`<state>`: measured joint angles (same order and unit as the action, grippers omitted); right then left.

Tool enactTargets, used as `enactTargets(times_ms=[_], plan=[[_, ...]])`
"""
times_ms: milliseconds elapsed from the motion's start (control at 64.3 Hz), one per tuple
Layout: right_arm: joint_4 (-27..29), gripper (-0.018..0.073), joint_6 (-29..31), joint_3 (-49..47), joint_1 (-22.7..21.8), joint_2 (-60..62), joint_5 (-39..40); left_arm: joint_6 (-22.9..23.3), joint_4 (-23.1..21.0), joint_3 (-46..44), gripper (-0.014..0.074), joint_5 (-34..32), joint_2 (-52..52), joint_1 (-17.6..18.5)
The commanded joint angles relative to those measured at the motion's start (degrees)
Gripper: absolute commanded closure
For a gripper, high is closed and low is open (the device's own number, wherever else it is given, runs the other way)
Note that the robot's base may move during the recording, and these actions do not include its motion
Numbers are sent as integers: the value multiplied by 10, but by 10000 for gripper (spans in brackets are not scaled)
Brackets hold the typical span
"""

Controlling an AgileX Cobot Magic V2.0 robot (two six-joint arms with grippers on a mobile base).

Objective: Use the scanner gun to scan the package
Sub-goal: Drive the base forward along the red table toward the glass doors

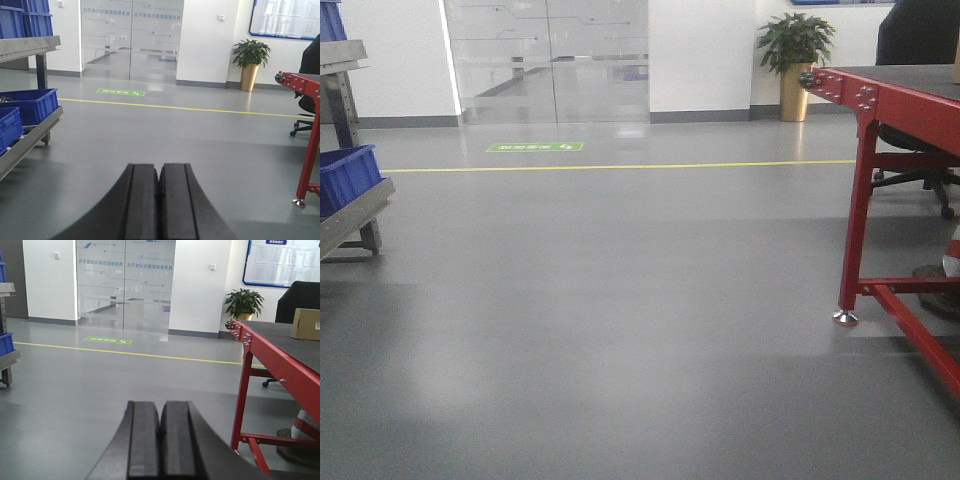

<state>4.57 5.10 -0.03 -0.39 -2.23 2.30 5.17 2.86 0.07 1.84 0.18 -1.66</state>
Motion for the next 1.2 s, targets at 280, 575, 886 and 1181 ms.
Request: enactTargets(times_ms=[280, 575, 886, 1181], plan=[[-4, 712, 5, 0, 1, 2, 11, 4, -1, -1, 707, -11, -2, 1], [-4, 712, 5, 0, 1, 2, 11, 4, -1, -1, 707, -11, -2, 1], [-4, 712, 5, 0, 1, 2, 11, 4, -1, -1, 707, -11, -2, 1], [-4, 712, 5, 0, 1, 2, 11, 4, -1, -1, 707, -11, -2, 1]])
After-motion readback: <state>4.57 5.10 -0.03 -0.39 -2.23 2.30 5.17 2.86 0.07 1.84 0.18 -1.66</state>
